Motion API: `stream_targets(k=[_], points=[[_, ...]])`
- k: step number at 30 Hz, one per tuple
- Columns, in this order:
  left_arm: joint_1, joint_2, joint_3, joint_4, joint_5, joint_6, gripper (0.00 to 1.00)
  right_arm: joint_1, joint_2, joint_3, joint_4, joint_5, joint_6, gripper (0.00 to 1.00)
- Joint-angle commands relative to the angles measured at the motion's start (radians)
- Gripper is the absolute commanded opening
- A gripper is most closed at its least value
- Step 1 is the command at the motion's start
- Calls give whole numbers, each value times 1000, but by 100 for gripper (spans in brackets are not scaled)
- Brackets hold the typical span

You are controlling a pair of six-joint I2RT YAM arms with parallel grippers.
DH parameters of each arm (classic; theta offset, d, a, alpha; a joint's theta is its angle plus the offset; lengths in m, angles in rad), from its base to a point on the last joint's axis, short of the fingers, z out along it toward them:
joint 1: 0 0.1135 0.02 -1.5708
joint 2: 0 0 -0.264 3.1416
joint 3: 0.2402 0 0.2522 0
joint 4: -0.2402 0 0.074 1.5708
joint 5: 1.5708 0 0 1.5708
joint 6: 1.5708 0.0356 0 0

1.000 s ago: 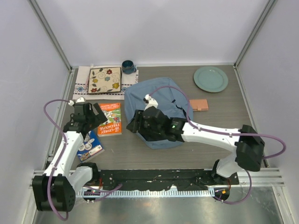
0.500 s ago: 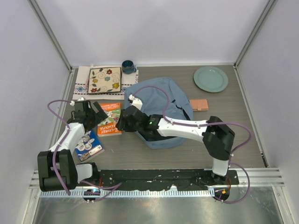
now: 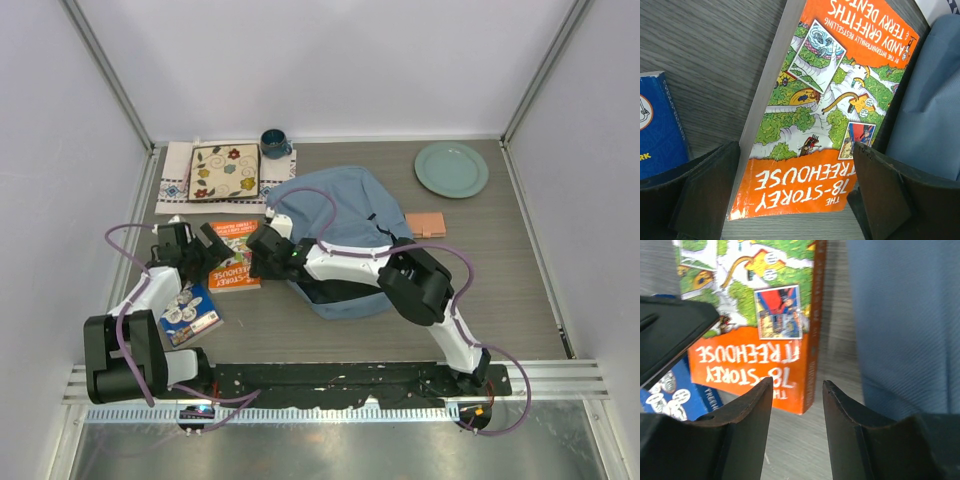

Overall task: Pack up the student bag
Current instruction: Pick up the book from the center of the board.

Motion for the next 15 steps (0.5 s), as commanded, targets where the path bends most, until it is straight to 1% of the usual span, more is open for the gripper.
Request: stream_targets(k=[1, 5, 8, 11, 12, 15], points=[[8, -33, -16, 60, 44, -19, 97, -16, -3, 35, -22, 37, -4, 51], [10, -33, -38, 90, 79, -33, 93, -39, 43, 30, 25, -52, -11, 52], [8, -44, -55, 119, 130, -43, 87, -52, 60, 19, 76, -127, -22, 52], [8, -67, -73, 155, 182, -66, 82, -53, 68, 4, 117, -164, -25, 52], [8, -76, -75, 156, 191, -71, 77, -53, 69, 4, 117, -166, -25, 52], [8, -120, -81, 178, 237, -97, 69, -53, 68, -5, 128, -180, -24, 50]])
